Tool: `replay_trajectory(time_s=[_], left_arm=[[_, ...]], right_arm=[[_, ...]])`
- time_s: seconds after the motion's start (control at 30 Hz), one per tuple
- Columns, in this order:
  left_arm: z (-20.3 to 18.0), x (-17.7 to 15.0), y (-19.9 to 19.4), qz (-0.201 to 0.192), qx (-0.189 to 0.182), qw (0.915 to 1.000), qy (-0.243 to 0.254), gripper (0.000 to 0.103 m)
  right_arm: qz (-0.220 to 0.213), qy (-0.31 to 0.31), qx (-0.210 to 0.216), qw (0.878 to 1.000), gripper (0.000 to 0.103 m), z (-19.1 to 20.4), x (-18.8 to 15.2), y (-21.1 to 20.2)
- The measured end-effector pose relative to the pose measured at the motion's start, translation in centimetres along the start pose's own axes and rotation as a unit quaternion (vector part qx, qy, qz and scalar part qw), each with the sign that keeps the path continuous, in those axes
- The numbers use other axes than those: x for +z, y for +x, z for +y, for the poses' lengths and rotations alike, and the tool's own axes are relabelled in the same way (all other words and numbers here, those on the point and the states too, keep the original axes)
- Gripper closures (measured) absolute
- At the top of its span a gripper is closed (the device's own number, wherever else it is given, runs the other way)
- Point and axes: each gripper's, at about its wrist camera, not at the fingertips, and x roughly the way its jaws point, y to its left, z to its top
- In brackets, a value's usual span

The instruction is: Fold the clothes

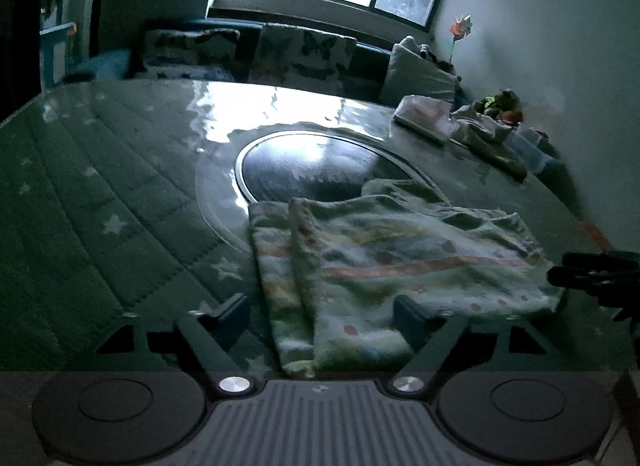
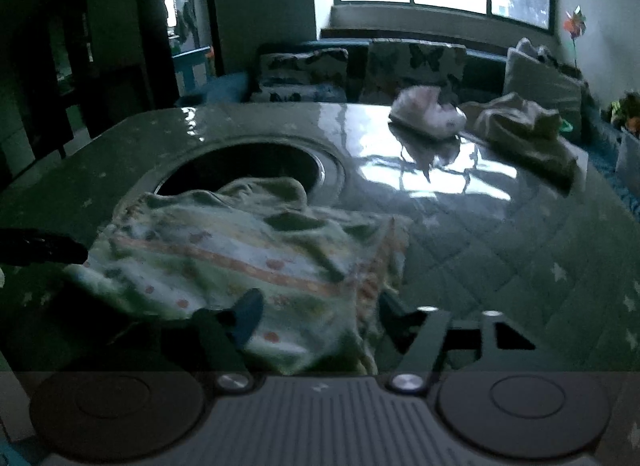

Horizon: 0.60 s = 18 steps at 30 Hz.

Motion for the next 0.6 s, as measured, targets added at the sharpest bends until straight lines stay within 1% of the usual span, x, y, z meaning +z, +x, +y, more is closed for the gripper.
replay_trajectory(time_s=[0.03, 0.07, 0.1, 0.13, 0.17, 0.4, 0.53, 0.6], left_arm=[[-0.1, 0.1, -0.1, -0.004, 0.004, 1.0000, 0.003, 0.010], [-0.1, 0.1, -0.2, -0.008, 0.009, 0.9999, 0.005, 0.008], [-0.2, 0.1, -0.2, -0.012, 0.014, 0.9998, 0.008, 0.004], [-0.2, 0.2, -0.4, -0.016, 0.017, 0.9997, 0.009, 0.002], [-0.2, 0.2, -0.5, -0.020, 0.019, 0.9996, 0.010, 0.000], [0.0, 0.5, -0.7, -0.039, 0.030, 0.9987, 0.013, 0.000], [0.0, 0.4, -0.9, -0.051, 0.035, 0.9981, 0.009, 0.000], [0.1, 0.5, -0.8, -0.049, 0.036, 0.9981, 0.006, 0.000]], right_arm=[[-0.005, -0.003, 0.001, 1.000, 0.020, 0.2, 0.1, -0.1], [-0.009, -0.006, 0.002, 1.000, 0.013, 0.5, 0.2, -0.2], [-0.014, -0.010, 0.003, 1.000, 0.009, 0.7, 0.3, -0.3], [-0.018, -0.013, 0.004, 1.000, 0.002, 0.9, 0.4, -0.4], [-0.023, -0.016, 0.005, 1.000, 0.000, 1.1, 0.5, -0.5], [-0.027, -0.028, 0.038, 0.999, 0.000, 2.7, 0.7, -0.2], [-0.036, -0.026, 0.070, 0.997, 0.000, 3.4, 0.9, -0.2], [-0.034, -0.026, 0.087, 0.995, 0.000, 3.9, 1.1, 0.0]])
